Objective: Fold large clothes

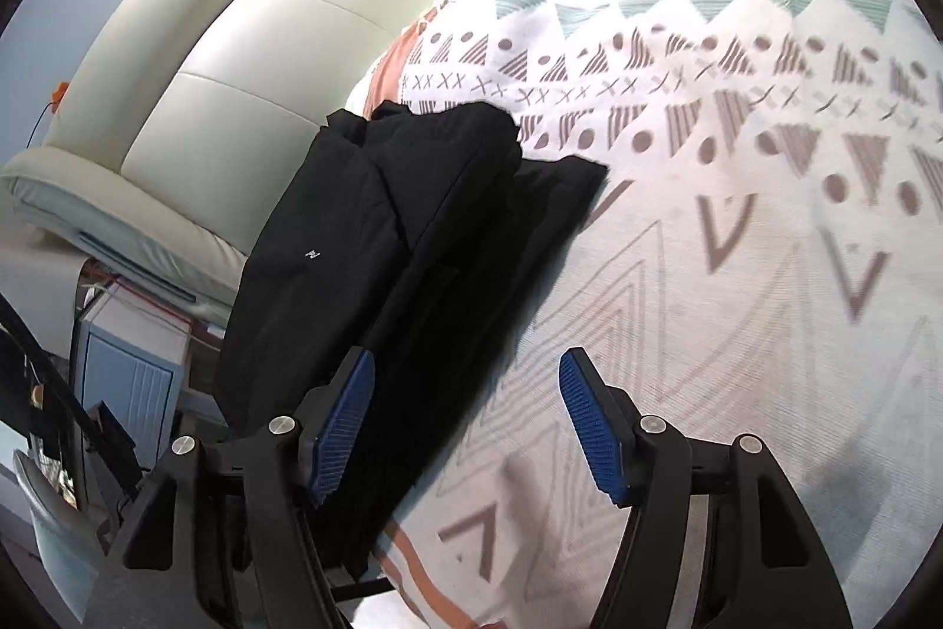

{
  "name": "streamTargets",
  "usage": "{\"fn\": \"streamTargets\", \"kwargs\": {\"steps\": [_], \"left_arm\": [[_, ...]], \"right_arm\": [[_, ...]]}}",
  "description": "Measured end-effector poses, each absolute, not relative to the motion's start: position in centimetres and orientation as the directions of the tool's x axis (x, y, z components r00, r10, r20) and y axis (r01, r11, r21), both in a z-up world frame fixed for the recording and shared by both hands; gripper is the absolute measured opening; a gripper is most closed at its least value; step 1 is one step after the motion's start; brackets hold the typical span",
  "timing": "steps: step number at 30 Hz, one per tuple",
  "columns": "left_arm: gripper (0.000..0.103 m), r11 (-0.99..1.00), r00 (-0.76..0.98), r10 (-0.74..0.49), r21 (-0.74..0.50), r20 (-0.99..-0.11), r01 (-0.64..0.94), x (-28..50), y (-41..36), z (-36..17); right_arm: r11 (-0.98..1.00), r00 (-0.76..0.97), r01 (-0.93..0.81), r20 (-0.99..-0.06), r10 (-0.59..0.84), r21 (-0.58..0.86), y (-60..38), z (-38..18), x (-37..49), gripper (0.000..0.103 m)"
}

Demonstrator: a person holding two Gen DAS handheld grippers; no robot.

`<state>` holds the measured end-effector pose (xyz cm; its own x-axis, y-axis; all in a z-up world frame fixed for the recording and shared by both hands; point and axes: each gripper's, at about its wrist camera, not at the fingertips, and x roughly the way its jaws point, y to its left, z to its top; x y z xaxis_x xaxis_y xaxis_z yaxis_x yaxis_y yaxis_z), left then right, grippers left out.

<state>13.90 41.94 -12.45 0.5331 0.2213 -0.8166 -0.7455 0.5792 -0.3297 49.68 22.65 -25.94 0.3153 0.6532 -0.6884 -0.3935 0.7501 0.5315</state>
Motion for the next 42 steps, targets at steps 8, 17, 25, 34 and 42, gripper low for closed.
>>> {"fn": "streamTargets", "kwargs": {"steps": [8, 17, 25, 34, 42], "left_arm": [[0.099, 0.663, 0.572, 0.266, -0.284, -0.776, -0.693, 13.2, 36.4, -8.2], [0.100, 0.755, 0.672, 0.208, -0.321, -0.711, -0.572, 12.0, 30.1, -3.7], [0.103, 0.829, 0.754, 0.164, -0.326, -0.636, -0.455, 10.1, 25.3, -0.2], [0.103, 0.883, 0.808, 0.079, -0.336, -0.584, -0.329, 7.2, 22.0, 1.6], [0.103, 0.916, 0.842, 0.040, -0.316, -0.539, -0.245, 3.7, 18.6, 2.3]], "right_arm": [[0.831, 0.395, -0.397, -0.745, 0.538, 0.390, 18.1, -21.2, 46.4, 0.083], [0.867, 0.516, -0.412, -0.712, 0.477, 0.282, 13.1, -15.2, 40.3, 0.103], [0.890, 0.616, -0.399, -0.655, 0.439, 0.221, 7.5, -11.4, 34.5, 0.103], [0.911, 0.694, -0.362, -0.597, 0.404, 0.196, 2.8, -9.4, 27.6, 0.103], [0.925, 0.739, -0.342, -0.561, 0.372, 0.164, -1.1, -8.3, 21.1, 0.103]]}}
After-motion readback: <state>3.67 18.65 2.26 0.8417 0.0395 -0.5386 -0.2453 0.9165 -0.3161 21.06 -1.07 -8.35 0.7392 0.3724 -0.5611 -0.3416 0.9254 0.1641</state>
